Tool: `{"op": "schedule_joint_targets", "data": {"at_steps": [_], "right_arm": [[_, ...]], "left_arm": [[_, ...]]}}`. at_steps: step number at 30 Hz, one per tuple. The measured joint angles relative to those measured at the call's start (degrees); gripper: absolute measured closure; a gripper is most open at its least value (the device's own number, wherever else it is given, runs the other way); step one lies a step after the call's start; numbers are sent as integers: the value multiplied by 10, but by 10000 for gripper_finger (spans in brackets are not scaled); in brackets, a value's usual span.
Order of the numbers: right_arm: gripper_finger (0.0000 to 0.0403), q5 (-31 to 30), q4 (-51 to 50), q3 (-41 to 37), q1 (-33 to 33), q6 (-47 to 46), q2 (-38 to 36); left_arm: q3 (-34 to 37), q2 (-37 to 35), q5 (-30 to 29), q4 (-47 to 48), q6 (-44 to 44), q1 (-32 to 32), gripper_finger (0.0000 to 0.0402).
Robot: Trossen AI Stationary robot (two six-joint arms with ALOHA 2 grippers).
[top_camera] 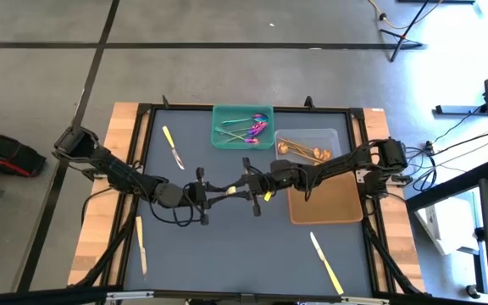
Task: Sort silverware by color (type)
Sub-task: Put the table knife into the orange bin
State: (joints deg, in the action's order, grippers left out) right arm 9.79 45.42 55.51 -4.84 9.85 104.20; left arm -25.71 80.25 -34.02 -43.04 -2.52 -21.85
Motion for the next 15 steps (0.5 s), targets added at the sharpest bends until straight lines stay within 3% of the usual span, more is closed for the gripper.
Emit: {"op": "schedule_joint_targets", "data": {"at_steps": [4, 8, 15], "right_arm": [[356, -44, -53, 0, -1, 22, -28], [356, -99, -158, 0, -8, 62, -111], [356, -128, -501, 37, -9, 0, -276]], "left_arm": [[0, -9, -4, 1, -3, 0, 294], [0, -20, 1, 18, 2, -11, 253], [-1, -35, 5, 42, -21, -37, 241]]}}
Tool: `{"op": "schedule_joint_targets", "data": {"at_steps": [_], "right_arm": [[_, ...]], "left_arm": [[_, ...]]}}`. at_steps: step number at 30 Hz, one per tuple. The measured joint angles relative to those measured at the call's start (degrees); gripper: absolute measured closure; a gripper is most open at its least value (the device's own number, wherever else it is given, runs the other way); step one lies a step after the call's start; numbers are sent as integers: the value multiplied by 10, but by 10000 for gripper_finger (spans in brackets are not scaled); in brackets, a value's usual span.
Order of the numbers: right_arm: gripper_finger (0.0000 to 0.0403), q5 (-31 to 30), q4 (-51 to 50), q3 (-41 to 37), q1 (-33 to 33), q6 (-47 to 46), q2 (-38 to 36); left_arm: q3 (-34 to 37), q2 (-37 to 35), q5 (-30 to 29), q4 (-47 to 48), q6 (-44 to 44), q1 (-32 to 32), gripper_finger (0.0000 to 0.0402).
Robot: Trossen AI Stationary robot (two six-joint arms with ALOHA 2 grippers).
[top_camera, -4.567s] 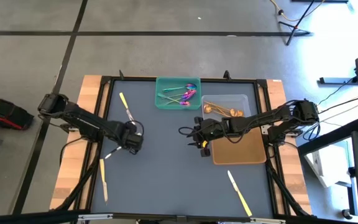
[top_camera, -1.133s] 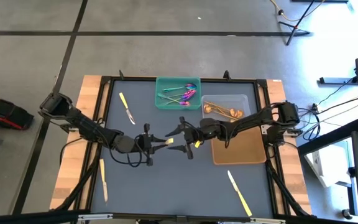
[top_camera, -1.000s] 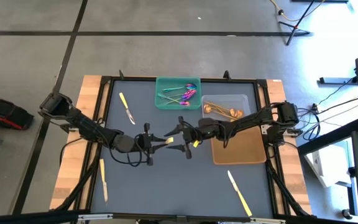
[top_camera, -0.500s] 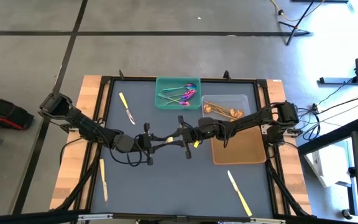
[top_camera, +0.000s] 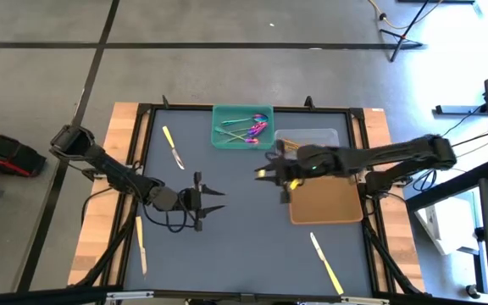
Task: Sort silverware by color (type)
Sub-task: Put the table knife into the orange bin
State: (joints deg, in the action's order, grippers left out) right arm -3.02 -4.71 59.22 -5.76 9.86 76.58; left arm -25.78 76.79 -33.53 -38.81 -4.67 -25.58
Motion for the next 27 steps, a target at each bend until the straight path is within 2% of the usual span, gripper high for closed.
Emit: {"op": "schedule_joint_targets", "data": {"at_steps": [6, 12, 19, 23, 27], "right_arm": [[354, 2, -324, 90, -27, -127, -60], [356, -19, -485, 94, -66, -239, -72], [356, -42, -539, -6, -82, -315, -71], [355, -82, -507, -66, -77, -305, -71], [338, -76, -449, -118, -60, -302, -71]], "left_arm": [[0, 0, 0, 7, 11, 1, 242], [0, 0, 0, 7, 16, 2, 242], [0, 0, 1, 5, 12, 2, 242], [0, 0, 1, 5, 10, 2, 242], [0, 0, 2, 4, 13, 2, 242]]}}
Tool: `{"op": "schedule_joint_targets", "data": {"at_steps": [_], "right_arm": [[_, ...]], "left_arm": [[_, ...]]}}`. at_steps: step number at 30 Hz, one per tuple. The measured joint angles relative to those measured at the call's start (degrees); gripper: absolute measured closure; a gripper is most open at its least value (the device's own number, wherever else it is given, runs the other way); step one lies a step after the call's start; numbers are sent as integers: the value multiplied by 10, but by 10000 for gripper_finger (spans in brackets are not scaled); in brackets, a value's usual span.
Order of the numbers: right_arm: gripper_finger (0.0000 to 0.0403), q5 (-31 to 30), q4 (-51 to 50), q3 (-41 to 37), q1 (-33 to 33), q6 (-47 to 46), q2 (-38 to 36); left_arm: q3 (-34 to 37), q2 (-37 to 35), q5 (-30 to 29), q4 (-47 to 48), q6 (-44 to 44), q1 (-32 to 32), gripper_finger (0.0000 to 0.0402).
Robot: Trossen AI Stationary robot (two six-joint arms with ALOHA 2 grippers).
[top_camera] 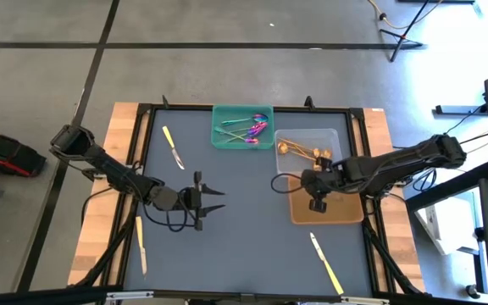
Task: Sort silverware by color (type)
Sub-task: Put the table knife into the orange bin
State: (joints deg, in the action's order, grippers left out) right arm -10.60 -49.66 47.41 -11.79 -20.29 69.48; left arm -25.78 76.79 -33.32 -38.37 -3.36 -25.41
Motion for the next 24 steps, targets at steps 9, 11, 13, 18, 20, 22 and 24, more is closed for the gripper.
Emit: {"op": "schedule_joint_targets", "data": {"at_steps": [9, 11, 13, 18, 20, 22, 24], "right_arm": [[266, -24, 31, -41, 10, -5, 0], [237, -24, 35, -41, 10, -5, 0], [207, -24, 33, -40, 10, -6, 0], [149, -8, 9, 0, 8, -19, 0], [139, -6, 15, 18, -3, -20, 0], [135, -17, 39, 29, -16, -15, 0], [136, -30, 89, 30, -29, -3, 0]], "left_arm": [[0, 0, -6, -32, 14, 16, 242], [0, 0, -7, -31, 22, 20, 240], [0, 0, -8, -27, 33, 22, 234], [0, 0, -8, -7, 59, 17, 211], [0, 0, -7, 5, 84, 13, 205], [-5, 0, -4, 38, 136, 10, 205], [-19, -8, 8, 108, 180, 6, 206]]}}
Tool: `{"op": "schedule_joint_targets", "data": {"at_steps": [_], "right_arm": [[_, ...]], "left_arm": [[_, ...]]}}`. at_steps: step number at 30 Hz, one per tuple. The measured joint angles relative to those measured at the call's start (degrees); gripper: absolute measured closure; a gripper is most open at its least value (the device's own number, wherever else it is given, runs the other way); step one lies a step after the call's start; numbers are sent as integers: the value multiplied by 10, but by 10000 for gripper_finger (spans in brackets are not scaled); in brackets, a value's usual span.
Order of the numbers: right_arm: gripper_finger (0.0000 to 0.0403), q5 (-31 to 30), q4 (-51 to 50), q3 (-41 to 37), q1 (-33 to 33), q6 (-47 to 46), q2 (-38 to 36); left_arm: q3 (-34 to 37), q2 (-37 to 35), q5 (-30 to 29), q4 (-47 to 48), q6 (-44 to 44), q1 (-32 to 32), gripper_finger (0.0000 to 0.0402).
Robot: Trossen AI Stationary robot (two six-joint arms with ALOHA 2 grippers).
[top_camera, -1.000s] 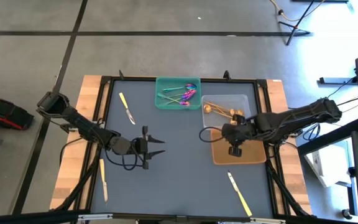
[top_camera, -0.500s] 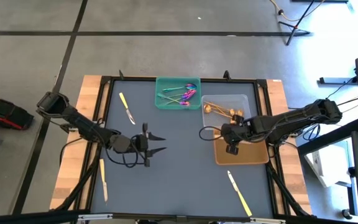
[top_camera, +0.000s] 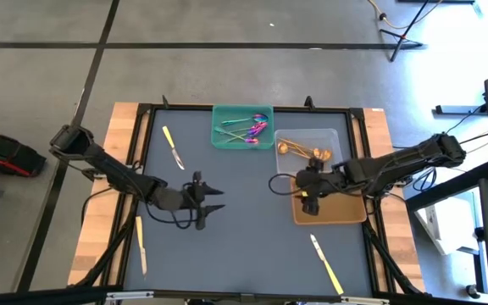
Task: Sort silverware by color (type)
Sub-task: Put the table knife into the orange bin
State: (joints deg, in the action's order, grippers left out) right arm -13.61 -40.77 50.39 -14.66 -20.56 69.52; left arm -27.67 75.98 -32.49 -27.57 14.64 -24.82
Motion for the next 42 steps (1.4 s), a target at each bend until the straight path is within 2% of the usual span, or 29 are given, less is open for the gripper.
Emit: {"op": "schedule_joint_targets", "data": {"at_steps": [2, 5, 10, 12, 14, 17, 21, 24, 28, 32, 38, 40, 42], "right_arm": [[140, -13, 65, -8, -11, 17, 0], [145, -20, 179, -30, -17, 57, 0], [153, -26, 385, -81, -14, 126, 6], [154, -29, 451, -98, -14, 150, 17], [155, -30, 510, -107, -14, 157, 31], [155, -44, 560, -108, -14, 148, 51], [155, -34, 552, -108, -15, 136, 62], [155, -6, 422, -93, -27, 87, 34], [156, -4, 271, -64, -60, 43, -22], [156, -3, 160, -61, -102, -14, -74], [156, -38, 14, -61, -169, -179, -103], [156, -15, 5, -63, -198, -236, -99], [156, 52, 10, -73, -230, -297, -87]], "left_arm": [[-27, -17, 3, 98, 52, -7, 206], [-76, -44, 1, 300, 157, -8, 207], [-141, -62, -9, 621, 383, 9, 207], [-145, -61, 2, 721, 459, 32, 207], [-139, -60, -2, 776, 514, 60, 207], [-114, -59, 3, 800, 579, 124, 207], [-87, -59, 35, 784, 572, 224, 207], [-73, -59, 32, 773, 538, 280, 207], [-65, -59, 17, 763, 504, 332, 207], [-64, -59, 26, 741, 474, 355, 207], [-64, -59, 1, 730, 467, 360, 207], [-64, -59, 1, 726, 466, 357, 207], [-64, -59, 2, 724, 461, 346, 207]]}}
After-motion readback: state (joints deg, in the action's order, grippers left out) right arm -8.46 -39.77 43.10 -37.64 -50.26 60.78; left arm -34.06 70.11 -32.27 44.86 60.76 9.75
